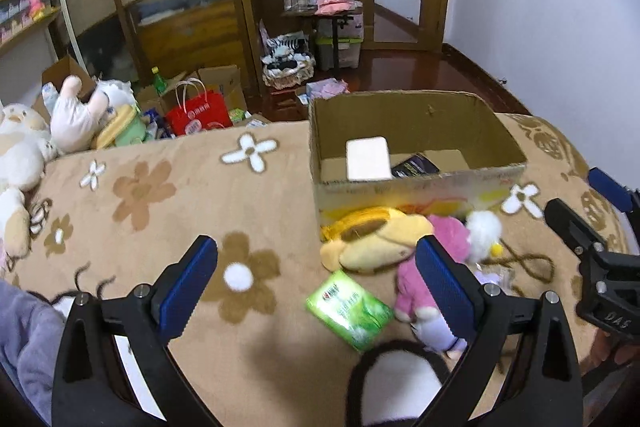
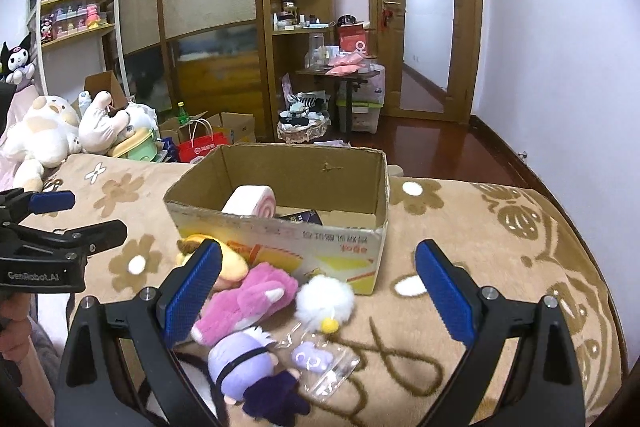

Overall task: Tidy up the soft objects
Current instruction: 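Withdraw both tools from the box toward the remaining plush items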

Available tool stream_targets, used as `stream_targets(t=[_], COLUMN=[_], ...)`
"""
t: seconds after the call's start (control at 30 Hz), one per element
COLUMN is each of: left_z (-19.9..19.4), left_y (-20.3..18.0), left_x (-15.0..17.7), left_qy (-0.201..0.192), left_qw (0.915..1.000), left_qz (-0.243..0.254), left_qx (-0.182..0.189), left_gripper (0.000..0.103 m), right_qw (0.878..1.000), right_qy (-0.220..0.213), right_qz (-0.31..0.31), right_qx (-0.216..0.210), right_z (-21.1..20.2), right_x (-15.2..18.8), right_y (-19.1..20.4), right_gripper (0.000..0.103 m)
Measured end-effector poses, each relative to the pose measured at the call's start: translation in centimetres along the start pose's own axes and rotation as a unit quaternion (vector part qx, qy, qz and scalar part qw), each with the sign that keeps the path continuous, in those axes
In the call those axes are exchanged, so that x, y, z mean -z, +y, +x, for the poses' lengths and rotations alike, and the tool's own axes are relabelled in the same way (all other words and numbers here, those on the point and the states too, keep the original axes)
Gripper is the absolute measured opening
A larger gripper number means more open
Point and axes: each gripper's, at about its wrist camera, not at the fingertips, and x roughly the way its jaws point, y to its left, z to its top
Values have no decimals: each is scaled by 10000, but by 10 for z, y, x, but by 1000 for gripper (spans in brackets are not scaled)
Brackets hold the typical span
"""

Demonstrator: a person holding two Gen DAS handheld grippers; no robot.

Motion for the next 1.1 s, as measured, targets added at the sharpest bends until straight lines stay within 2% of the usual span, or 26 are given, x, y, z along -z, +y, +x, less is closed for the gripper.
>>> stream_targets(t=[0.37,0.57,1.1], left_z=[-20,-23,9], left_y=[-6,1,2], left_x=[22,23,25], left_qy=[-47,-5,603], left_qw=[9996,9999,9981], left_qz=[161,49,5], left_qx=[-216,-145,-134], left_gripper=[98,98,98], right_qw=[9998,9996,9987], right_qy=[168,244,508], right_qz=[84,164,65], right_qx=[-29,-5,37], right_z=[-17,-19,5], right_x=[21,27,38], right_y=[12,11,17], right_gripper=[101,101,101])
